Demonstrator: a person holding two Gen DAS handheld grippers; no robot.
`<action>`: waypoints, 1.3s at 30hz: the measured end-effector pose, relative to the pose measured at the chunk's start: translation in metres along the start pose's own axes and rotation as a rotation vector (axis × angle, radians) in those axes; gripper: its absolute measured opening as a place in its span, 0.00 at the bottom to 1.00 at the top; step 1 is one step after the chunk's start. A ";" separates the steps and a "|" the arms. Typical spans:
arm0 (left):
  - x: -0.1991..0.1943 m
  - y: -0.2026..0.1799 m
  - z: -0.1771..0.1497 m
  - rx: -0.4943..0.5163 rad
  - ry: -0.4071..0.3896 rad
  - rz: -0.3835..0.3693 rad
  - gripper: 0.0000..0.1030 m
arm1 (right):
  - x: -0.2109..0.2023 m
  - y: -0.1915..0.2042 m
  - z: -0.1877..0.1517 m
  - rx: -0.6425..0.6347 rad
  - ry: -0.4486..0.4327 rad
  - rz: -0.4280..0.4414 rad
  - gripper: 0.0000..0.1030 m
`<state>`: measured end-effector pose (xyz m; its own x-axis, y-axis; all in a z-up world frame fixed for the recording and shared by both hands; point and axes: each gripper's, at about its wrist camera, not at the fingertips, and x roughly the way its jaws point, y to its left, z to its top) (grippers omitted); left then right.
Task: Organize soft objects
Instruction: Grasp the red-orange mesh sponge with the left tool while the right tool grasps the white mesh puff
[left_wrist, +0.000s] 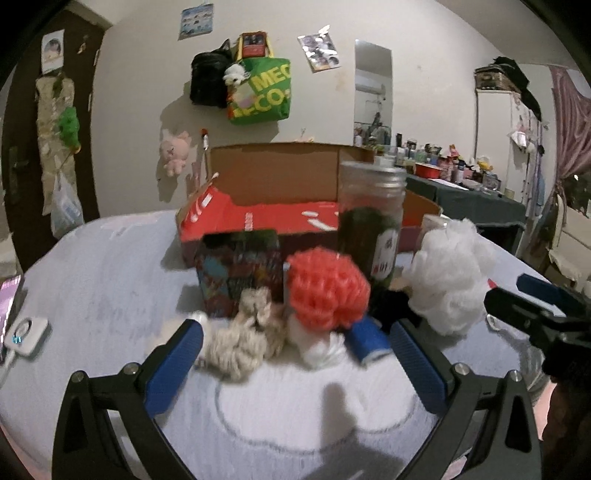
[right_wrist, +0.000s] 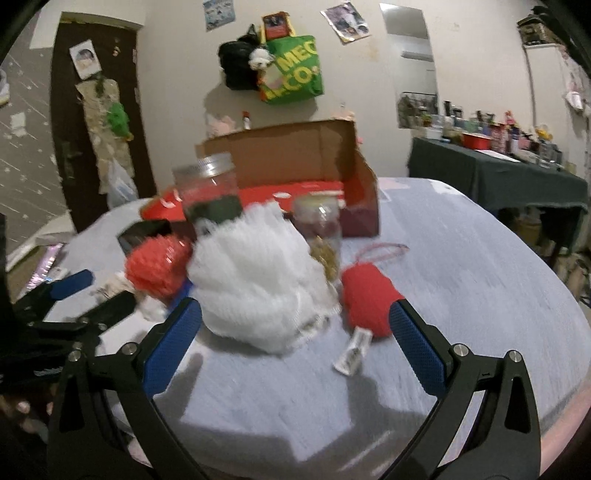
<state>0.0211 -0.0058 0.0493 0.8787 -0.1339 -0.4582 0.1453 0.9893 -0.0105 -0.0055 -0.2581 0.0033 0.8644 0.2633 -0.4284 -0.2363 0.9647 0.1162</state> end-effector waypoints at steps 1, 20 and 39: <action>0.001 0.000 0.003 0.006 0.002 -0.004 1.00 | 0.001 0.000 0.006 -0.006 0.000 0.017 1.00; 0.036 -0.002 0.028 0.047 0.098 -0.112 0.62 | 0.057 0.007 0.020 -0.102 0.154 0.268 0.61; -0.009 0.001 0.034 0.060 0.014 -0.164 0.40 | 0.010 -0.002 0.025 -0.028 0.012 0.230 0.40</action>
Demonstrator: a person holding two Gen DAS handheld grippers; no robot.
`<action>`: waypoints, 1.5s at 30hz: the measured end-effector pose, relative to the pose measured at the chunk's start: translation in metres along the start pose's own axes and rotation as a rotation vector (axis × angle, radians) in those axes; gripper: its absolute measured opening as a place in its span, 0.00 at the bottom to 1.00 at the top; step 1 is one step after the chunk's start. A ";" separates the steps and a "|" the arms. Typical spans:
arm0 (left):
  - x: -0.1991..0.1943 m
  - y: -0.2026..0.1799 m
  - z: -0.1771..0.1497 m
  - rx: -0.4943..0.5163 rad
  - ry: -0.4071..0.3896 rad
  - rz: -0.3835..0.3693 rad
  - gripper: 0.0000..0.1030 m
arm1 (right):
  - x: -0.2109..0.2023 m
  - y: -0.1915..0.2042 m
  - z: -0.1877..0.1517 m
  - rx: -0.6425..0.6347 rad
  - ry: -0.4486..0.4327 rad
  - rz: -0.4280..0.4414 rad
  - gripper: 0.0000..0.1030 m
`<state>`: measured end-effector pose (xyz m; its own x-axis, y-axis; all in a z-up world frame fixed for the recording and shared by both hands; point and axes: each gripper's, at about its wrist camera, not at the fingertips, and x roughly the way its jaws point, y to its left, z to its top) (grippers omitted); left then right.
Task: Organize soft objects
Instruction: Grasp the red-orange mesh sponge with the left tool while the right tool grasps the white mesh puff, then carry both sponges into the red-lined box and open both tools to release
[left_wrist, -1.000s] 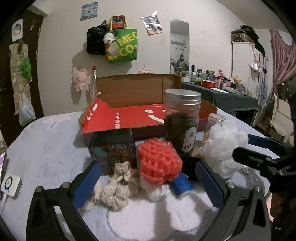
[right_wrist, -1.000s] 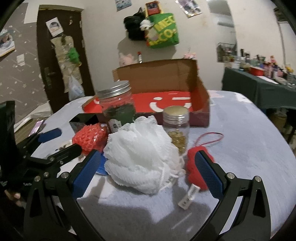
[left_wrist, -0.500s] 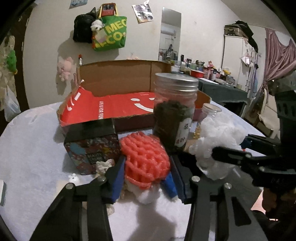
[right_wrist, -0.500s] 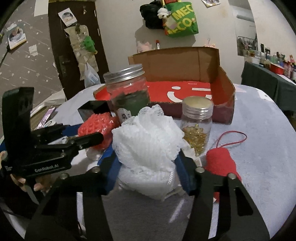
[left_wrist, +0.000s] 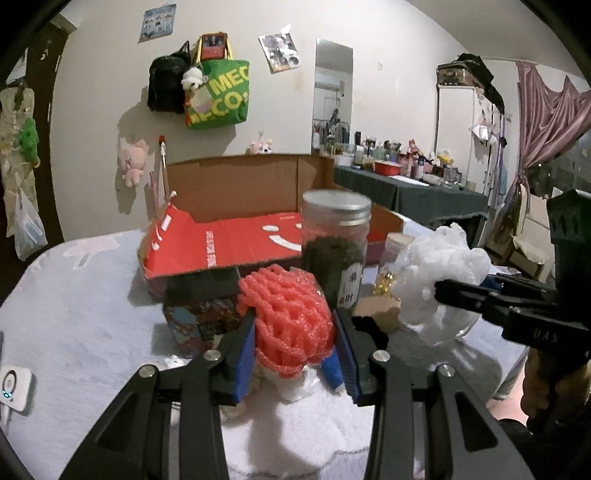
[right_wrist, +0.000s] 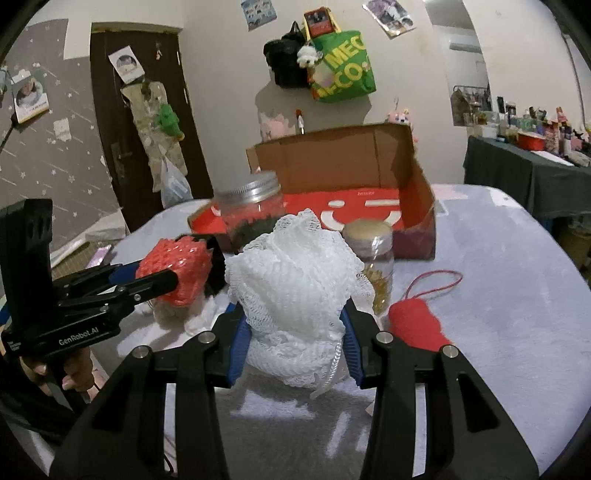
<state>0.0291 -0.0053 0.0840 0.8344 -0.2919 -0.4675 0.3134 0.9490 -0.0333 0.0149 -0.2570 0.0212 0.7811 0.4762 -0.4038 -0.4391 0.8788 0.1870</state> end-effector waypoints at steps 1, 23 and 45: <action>-0.004 0.001 0.003 0.001 -0.009 0.001 0.40 | -0.004 0.000 0.003 -0.003 -0.009 -0.001 0.40; 0.010 0.028 0.086 0.159 -0.026 -0.051 0.41 | -0.005 -0.009 0.112 -0.194 -0.079 -0.034 0.40; 0.185 0.076 0.162 0.243 0.263 -0.080 0.41 | 0.219 -0.045 0.210 -0.219 0.331 -0.076 0.40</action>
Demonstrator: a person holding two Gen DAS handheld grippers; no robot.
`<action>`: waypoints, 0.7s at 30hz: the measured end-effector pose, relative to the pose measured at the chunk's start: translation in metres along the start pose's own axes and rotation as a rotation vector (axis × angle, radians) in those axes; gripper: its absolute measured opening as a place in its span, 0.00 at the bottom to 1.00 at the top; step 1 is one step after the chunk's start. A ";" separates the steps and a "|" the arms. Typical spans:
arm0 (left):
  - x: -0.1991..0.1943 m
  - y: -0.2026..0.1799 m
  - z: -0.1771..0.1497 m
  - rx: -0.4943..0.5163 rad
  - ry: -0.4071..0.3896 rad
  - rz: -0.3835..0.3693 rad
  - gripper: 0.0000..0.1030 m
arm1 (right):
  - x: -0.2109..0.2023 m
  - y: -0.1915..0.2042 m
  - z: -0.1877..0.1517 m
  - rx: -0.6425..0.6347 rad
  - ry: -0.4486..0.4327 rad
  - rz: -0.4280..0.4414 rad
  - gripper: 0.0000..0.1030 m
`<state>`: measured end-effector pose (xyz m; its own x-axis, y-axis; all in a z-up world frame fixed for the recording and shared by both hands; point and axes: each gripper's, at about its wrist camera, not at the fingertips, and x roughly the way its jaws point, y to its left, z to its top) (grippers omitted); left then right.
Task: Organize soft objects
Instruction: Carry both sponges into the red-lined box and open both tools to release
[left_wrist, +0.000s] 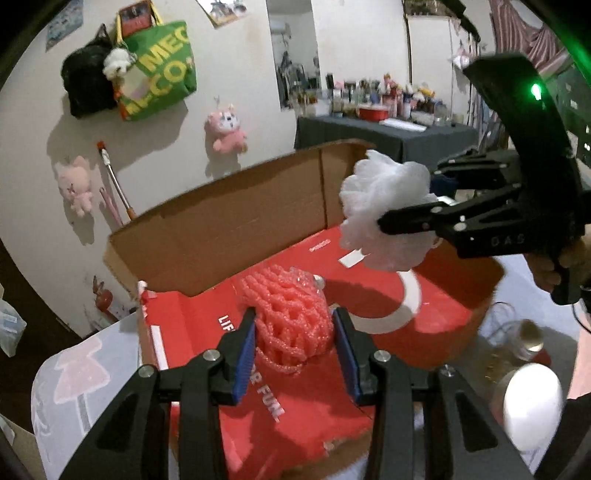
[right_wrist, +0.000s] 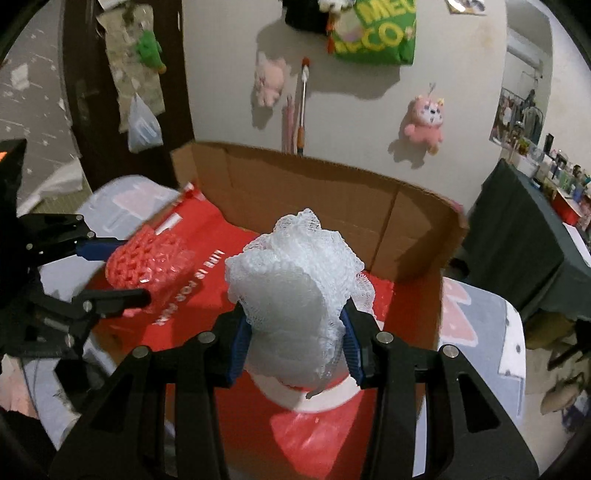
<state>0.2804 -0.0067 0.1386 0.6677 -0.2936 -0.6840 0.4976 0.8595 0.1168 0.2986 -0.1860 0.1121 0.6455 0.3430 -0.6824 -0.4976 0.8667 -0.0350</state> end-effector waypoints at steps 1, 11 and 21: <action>0.010 0.002 0.002 0.000 0.014 0.000 0.42 | 0.011 -0.002 0.004 0.002 0.025 0.002 0.40; 0.078 0.030 0.019 -0.091 0.106 -0.020 0.42 | 0.084 -0.018 0.025 0.057 0.168 -0.037 0.40; 0.114 0.035 0.014 -0.084 0.159 0.005 0.45 | 0.128 -0.044 0.021 0.166 0.267 -0.018 0.44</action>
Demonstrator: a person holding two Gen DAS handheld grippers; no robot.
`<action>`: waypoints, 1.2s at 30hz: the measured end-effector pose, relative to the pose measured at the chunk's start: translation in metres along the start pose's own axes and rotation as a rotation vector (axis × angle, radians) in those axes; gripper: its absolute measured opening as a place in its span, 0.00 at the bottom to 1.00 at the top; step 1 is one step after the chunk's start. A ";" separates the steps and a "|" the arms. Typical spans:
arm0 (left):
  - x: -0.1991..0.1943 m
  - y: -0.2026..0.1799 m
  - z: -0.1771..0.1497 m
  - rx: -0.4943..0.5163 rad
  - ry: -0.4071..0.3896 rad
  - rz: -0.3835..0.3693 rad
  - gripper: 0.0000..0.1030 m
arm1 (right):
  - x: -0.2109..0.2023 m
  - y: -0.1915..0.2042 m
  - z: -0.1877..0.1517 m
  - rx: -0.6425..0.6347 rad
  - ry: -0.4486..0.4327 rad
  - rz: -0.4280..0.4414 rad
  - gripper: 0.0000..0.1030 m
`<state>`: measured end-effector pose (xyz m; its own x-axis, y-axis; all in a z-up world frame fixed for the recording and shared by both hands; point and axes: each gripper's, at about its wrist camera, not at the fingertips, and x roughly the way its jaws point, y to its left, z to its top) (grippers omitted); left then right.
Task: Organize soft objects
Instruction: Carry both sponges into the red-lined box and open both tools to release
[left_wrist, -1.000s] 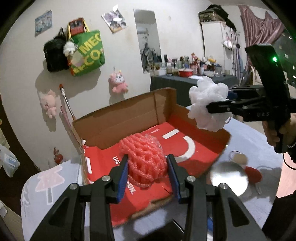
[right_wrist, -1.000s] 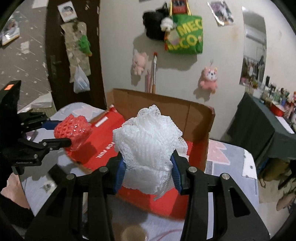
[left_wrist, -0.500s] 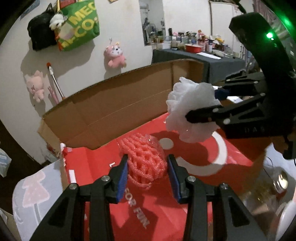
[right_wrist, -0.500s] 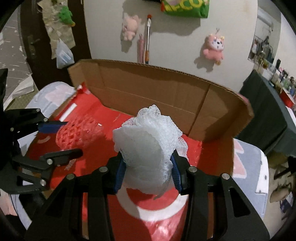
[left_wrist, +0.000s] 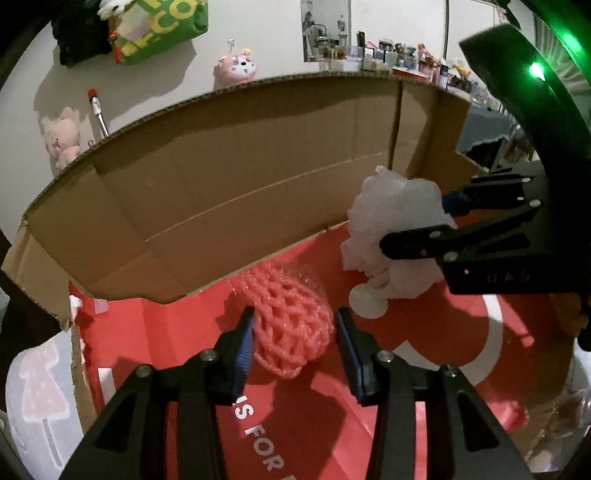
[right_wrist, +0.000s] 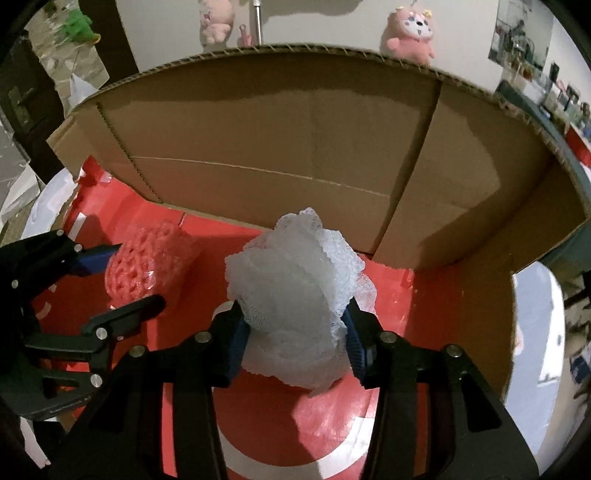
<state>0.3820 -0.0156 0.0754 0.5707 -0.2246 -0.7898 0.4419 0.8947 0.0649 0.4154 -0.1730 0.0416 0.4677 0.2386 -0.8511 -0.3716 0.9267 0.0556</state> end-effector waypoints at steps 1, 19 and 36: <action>0.001 -0.001 -0.001 0.002 0.002 0.003 0.45 | 0.000 -0.001 0.000 0.000 -0.002 0.005 0.45; -0.001 -0.003 -0.002 -0.021 0.000 0.004 0.61 | -0.008 -0.008 -0.001 0.015 -0.002 0.007 0.65; -0.077 -0.003 -0.011 -0.111 -0.164 0.040 0.97 | -0.080 -0.008 -0.018 0.100 -0.138 0.010 0.77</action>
<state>0.3288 0.0032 0.1288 0.6956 -0.2400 -0.6772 0.3430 0.9391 0.0195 0.3668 -0.2051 0.1002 0.5729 0.2790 -0.7707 -0.2979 0.9469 0.1214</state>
